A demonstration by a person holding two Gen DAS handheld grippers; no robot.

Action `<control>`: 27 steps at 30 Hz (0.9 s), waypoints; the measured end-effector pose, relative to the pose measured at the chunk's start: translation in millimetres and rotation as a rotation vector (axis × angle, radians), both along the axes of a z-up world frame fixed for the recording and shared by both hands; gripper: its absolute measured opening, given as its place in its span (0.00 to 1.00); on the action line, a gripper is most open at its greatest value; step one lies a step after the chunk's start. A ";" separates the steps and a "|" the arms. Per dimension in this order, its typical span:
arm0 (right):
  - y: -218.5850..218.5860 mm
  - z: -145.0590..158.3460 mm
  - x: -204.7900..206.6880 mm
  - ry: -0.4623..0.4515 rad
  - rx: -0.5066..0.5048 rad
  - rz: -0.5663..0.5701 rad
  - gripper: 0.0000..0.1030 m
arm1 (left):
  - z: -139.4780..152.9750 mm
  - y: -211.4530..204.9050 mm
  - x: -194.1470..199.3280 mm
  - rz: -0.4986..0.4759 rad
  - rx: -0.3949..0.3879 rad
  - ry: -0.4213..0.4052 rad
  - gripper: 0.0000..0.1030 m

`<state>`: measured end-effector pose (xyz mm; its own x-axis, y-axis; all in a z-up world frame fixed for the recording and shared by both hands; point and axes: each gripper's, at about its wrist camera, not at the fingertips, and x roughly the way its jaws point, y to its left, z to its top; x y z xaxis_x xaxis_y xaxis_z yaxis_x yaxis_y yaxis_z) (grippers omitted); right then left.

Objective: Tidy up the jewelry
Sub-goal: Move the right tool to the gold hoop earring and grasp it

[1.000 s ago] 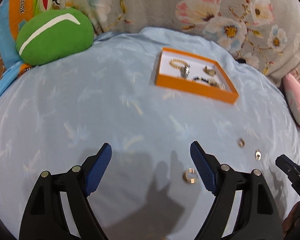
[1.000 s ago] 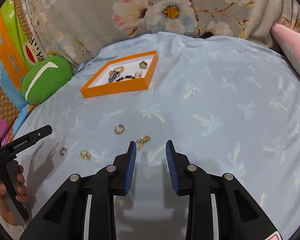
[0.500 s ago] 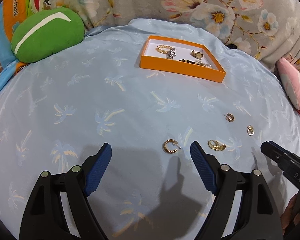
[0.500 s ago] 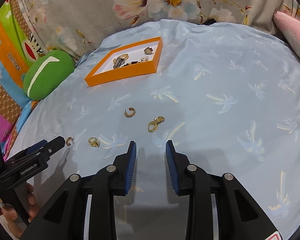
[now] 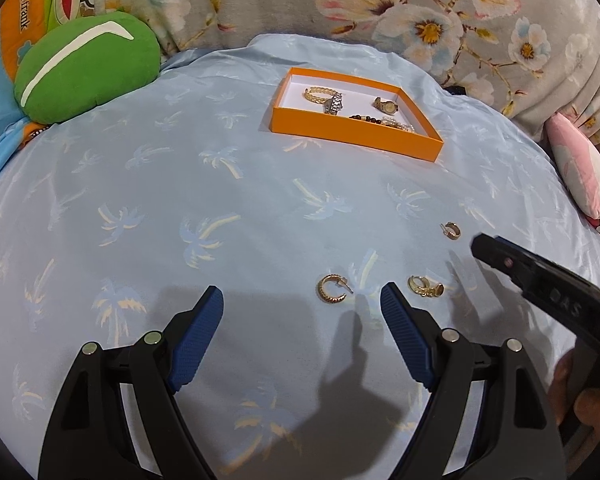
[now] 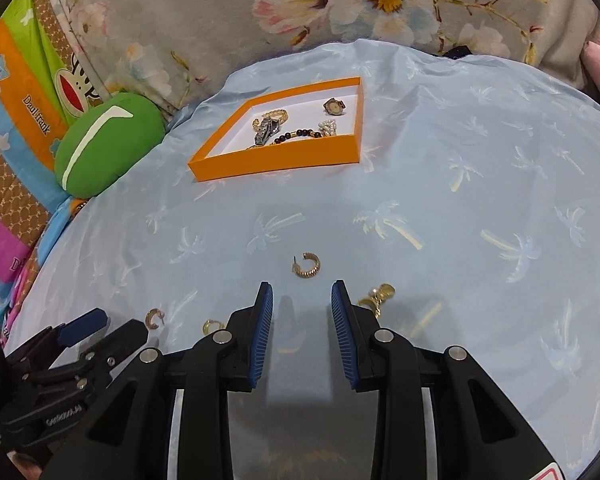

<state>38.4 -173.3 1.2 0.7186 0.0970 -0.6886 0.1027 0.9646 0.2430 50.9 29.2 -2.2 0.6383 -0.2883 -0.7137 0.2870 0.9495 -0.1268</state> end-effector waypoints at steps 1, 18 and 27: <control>0.1 -0.4 4.8 0.006 -0.005 -0.004 0.29 | -0.1 0.0 -0.2 0.000 0.001 0.000 0.76; 9.8 -8.4 33.7 0.093 -0.120 -0.018 0.16 | -1.3 -2.2 1.4 -0.007 -0.003 0.011 0.76; -1.9 -6.3 -13.5 0.057 -0.029 -0.029 0.15 | -6.8 -12.7 3.5 -0.021 0.041 0.031 0.67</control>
<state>24.9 -175.2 -5.1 0.6805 0.0561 -0.7306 0.1433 0.9676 0.2077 54.5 16.5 -9.0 0.6097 -0.2713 -0.7448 0.3031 0.9480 -0.0973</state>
